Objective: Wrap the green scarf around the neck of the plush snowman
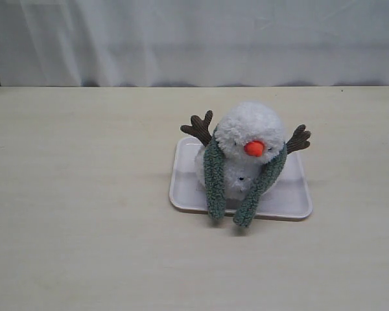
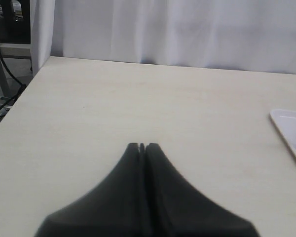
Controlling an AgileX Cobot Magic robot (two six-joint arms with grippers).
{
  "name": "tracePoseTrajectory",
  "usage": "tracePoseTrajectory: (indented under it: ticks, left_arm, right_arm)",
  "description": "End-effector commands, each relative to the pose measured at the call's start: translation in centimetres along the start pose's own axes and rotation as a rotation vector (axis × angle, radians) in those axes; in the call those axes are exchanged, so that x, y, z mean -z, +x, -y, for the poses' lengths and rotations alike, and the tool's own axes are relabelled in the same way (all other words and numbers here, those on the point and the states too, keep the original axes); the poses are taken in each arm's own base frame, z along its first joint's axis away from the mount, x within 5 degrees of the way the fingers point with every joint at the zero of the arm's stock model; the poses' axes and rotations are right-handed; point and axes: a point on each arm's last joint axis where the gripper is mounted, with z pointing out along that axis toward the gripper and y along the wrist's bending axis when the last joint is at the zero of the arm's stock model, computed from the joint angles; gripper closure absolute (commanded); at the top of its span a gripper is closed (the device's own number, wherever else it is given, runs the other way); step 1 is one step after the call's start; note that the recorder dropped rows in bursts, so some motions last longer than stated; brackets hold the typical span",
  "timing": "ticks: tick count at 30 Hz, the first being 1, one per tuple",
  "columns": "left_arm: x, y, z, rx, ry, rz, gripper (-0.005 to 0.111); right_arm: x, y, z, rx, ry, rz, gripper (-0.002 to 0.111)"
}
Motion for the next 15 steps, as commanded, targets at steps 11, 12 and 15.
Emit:
tracePoseTrajectory:
  ticks: [11, 12, 15]
  left_arm:
    - [0.0, 0.0, 0.0, -0.001, 0.001, 0.011, 0.107]
    - [0.0, 0.0, 0.0, -0.001, 0.001, 0.011, 0.107]
    - [0.0, 0.0, 0.0, -0.001, 0.001, 0.011, 0.107]
  right_arm:
    - [3.1, 0.9, 1.8, -0.06, -0.05, 0.134, 0.062]
    - [3.2, 0.9, 1.9, -0.061, -0.051, 0.138, 0.062]
    - [3.4, 1.0, 2.0, -0.068, -0.057, 0.148, 0.062]
